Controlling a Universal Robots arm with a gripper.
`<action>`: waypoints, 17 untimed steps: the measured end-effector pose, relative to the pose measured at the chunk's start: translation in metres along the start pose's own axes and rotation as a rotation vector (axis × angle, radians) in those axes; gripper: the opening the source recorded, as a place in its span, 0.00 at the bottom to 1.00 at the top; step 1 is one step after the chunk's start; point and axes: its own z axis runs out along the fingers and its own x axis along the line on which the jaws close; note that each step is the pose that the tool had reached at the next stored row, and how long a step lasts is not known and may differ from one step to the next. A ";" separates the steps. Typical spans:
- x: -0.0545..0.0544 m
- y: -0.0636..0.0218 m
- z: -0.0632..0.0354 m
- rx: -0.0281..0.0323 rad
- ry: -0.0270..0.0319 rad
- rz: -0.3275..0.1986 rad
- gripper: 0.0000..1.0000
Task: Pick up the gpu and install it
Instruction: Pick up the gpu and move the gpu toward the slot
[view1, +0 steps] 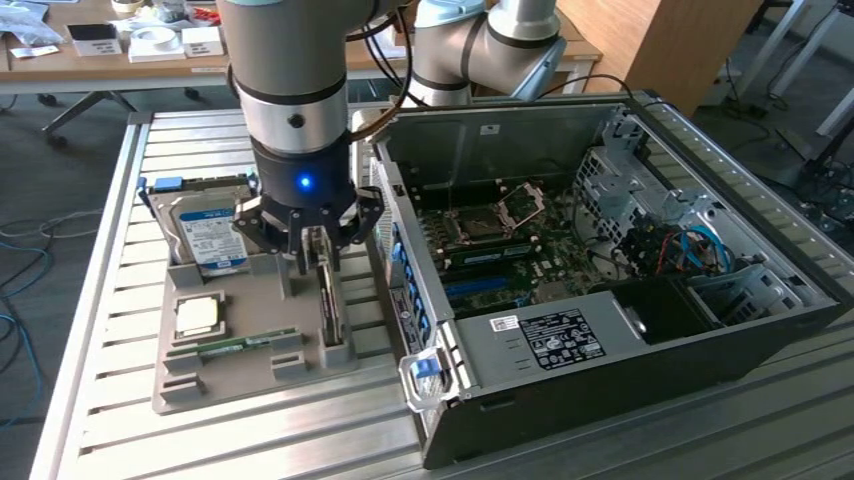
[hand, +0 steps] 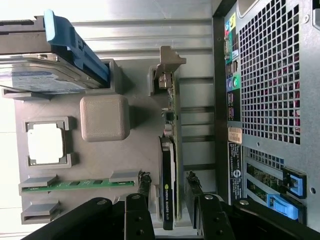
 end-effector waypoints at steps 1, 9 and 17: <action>0.000 0.0000 0.0009 0.0000 0.0000 0.000 0.42; 0.000 -0.0004 0.0075 0.0002 0.0002 0.000 0.42; 0.000 -0.0005 0.0103 0.0000 0.0000 0.000 0.42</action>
